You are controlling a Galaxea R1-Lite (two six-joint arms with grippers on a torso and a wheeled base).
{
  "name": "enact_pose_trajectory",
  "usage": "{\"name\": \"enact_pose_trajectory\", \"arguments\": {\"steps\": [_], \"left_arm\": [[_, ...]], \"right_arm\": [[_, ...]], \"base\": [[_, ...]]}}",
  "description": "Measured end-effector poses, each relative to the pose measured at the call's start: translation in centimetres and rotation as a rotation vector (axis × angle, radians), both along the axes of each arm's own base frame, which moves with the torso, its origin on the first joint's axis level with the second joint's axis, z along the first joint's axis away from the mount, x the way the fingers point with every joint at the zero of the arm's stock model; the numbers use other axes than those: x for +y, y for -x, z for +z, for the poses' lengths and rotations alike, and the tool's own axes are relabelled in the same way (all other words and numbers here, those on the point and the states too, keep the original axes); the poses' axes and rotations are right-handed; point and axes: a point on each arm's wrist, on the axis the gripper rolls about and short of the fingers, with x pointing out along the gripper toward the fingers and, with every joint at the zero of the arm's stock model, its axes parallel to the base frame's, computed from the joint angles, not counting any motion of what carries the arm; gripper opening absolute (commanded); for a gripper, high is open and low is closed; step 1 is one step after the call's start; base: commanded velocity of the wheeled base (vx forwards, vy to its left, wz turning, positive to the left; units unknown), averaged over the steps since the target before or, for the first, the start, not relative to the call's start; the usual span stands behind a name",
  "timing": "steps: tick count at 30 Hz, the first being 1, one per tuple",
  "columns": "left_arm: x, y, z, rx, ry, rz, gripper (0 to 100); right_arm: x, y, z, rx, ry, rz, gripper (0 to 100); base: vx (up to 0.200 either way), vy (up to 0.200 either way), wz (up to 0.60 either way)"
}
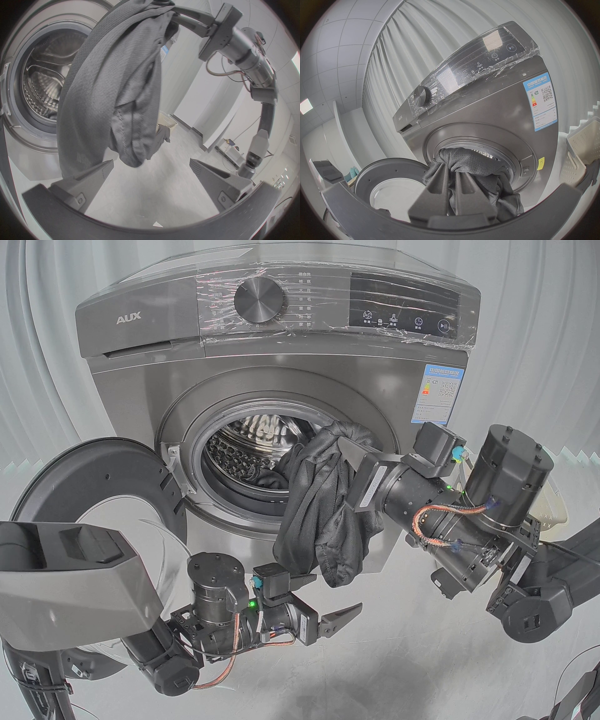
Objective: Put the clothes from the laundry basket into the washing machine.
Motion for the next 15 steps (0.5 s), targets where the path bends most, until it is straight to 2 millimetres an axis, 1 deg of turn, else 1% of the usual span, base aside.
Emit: {"name": "enact_pose_trajectory", "arguments": {"steps": [6, 9, 15], "left_arm": [[-0.9, -1.5, -0.4, -0.038, 0.026, 0.041, 100], [-1.3, -2.1, -0.3, -0.057, 0.041, 0.056, 100], [-1.7, -2.2, 0.2, -0.088, 0.072, 0.052, 100]], "right_arm": [[0.1, 0.1, 0.0, -0.001, -0.001, 0.004, 0], [0.2, 0.1, 0.0, 0.000, -0.001, 0.005, 0], [0.2, 0.1, 0.0, 0.001, 0.000, 0.004, 0]], "base": [[0.000, 0.000, 0.00], [0.000, 0.000, 0.00], [0.000, 0.000, 0.00]]}}
